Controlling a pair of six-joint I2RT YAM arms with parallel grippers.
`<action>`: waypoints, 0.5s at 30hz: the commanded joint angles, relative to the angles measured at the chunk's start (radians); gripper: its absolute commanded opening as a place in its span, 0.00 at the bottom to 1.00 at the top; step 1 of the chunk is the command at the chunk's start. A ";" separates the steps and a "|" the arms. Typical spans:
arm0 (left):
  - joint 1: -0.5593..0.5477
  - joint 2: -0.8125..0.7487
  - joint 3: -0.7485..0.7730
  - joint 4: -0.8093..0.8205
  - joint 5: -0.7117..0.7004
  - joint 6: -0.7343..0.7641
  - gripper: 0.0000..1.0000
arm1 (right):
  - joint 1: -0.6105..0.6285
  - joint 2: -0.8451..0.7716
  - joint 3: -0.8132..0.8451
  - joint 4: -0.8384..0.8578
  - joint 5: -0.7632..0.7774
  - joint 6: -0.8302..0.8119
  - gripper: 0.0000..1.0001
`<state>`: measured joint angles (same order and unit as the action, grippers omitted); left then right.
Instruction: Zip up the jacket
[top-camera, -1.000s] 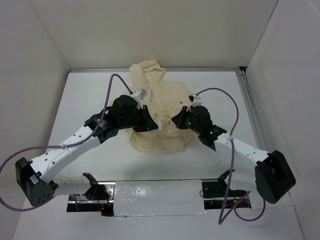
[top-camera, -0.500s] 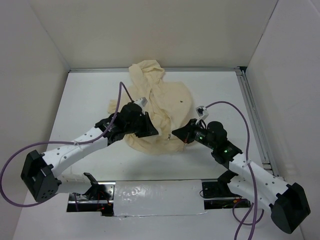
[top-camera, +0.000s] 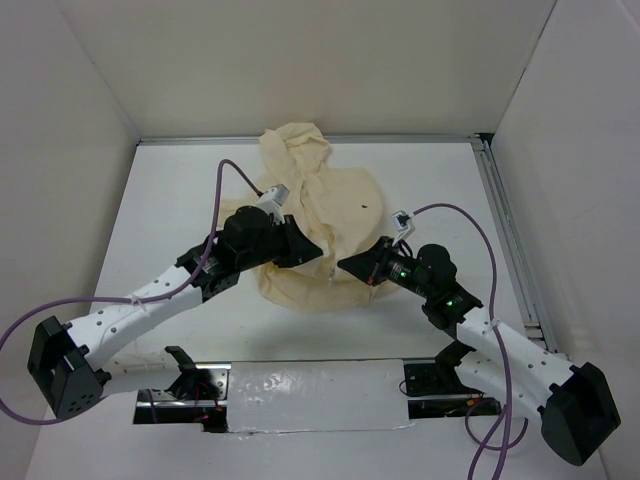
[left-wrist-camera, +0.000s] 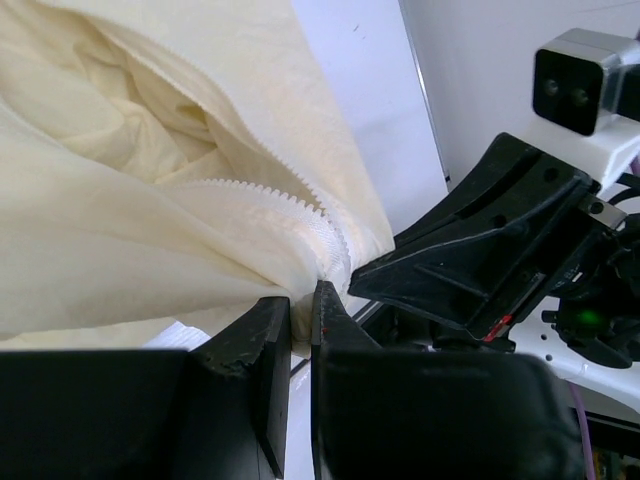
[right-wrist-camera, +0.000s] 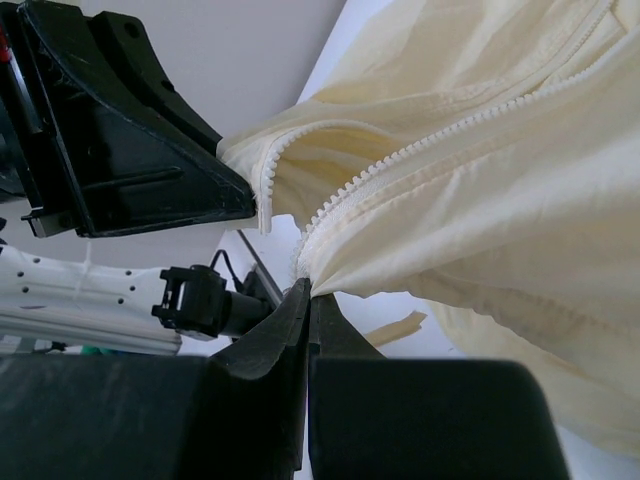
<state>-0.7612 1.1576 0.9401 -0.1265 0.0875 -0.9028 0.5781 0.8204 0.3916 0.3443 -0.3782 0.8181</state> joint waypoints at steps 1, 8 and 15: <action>-0.007 -0.032 -0.018 0.106 0.027 0.051 0.00 | 0.002 0.003 0.033 0.061 0.008 0.049 0.00; -0.032 -0.065 -0.078 0.195 0.008 0.108 0.00 | -0.003 -0.013 0.042 0.045 0.048 0.061 0.00; -0.044 -0.085 -0.119 0.243 0.000 0.157 0.00 | -0.009 0.009 0.078 -0.002 0.035 0.050 0.00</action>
<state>-0.7952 1.1049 0.8295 0.0250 0.0929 -0.7898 0.5762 0.8238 0.4133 0.3332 -0.3473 0.8677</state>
